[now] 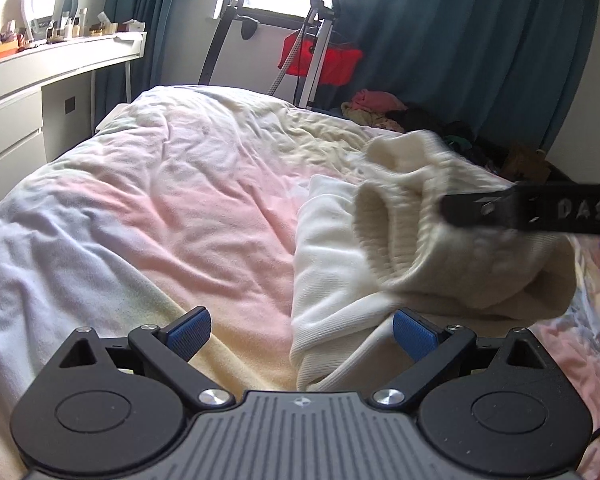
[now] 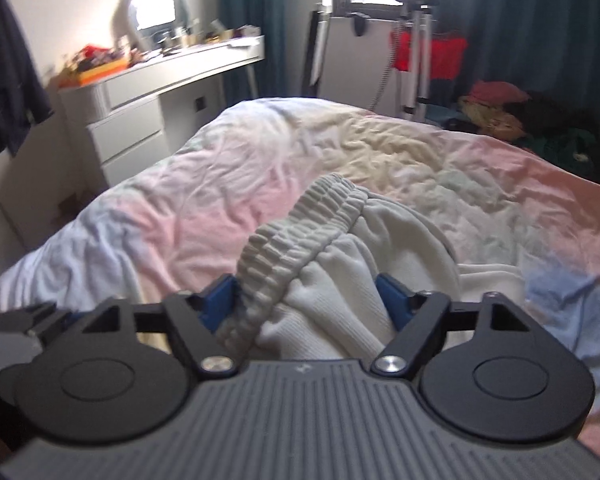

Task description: Fold clothes

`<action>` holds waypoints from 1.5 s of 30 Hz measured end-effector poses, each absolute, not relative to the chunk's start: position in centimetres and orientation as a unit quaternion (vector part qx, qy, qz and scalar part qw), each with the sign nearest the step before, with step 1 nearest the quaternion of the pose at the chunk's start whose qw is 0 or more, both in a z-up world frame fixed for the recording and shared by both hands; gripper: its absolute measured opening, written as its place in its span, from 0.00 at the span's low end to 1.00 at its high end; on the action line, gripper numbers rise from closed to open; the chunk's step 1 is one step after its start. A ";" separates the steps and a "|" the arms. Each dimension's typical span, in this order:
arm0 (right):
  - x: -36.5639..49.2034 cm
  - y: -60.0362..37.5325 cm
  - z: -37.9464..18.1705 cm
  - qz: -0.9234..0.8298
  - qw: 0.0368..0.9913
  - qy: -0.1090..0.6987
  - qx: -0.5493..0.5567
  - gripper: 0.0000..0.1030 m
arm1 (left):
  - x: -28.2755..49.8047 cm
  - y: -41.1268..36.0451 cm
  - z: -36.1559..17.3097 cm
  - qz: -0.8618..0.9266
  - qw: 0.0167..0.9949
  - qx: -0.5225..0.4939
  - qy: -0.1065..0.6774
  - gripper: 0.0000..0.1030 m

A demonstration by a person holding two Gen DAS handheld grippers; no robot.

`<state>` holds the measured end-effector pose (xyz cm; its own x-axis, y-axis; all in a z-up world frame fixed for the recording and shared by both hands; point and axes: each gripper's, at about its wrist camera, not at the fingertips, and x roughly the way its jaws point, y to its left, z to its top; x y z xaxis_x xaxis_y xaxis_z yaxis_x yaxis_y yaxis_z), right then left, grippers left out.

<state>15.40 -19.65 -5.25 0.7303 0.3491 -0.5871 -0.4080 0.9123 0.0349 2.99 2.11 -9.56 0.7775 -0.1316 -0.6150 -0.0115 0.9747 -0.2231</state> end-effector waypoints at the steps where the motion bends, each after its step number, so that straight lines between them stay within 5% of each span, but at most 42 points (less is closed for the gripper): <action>1: 15.4 -20.4 -4.9 0.190 0.934 0.299 -0.042 0.74 | 3.0 2.1 -9.6 -0.033 0.936 -0.109 0.333 0.96; 19: 12.9 -45.1 -9.0 -0.093 0.912 0.322 0.238 0.74 | 2.2 -0.8 -9.5 -0.057 0.945 -0.049 0.318 0.96; 28: 9.3 -46.6 -10.0 -0.079 0.882 0.259 0.385 0.75 | 0.8 -5.8 -10.2 -0.091 0.952 0.093 0.277 0.96; 40: 12.1 -42.4 -15.1 0.001 0.845 0.334 0.419 0.77 | 3.3 -9.0 -13.5 -0.011 0.947 0.203 0.250 0.97; 42: 12.6 -41.9 -15.2 -0.010 0.854 0.325 0.405 0.72 | 3.3 -8.3 -13.2 -0.001 0.952 0.177 0.250 0.97; 44: 12.4 -41.3 -14.7 -0.025 0.872 0.319 0.372 0.44 | 3.4 -7.7 -13.0 0.009 0.956 0.152 0.250 0.97; 45: 12.0 -41.2 -14.3 -0.024 0.881 0.313 0.354 0.40 | 3.5 -7.4 -12.9 0.014 0.958 0.139 0.250 0.97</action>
<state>12.01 -41.24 -14.27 0.8026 0.1793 -0.5689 0.2646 0.7478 0.6089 3.47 -7.39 -12.86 0.8749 0.0955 -0.4748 0.0430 0.9611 0.2727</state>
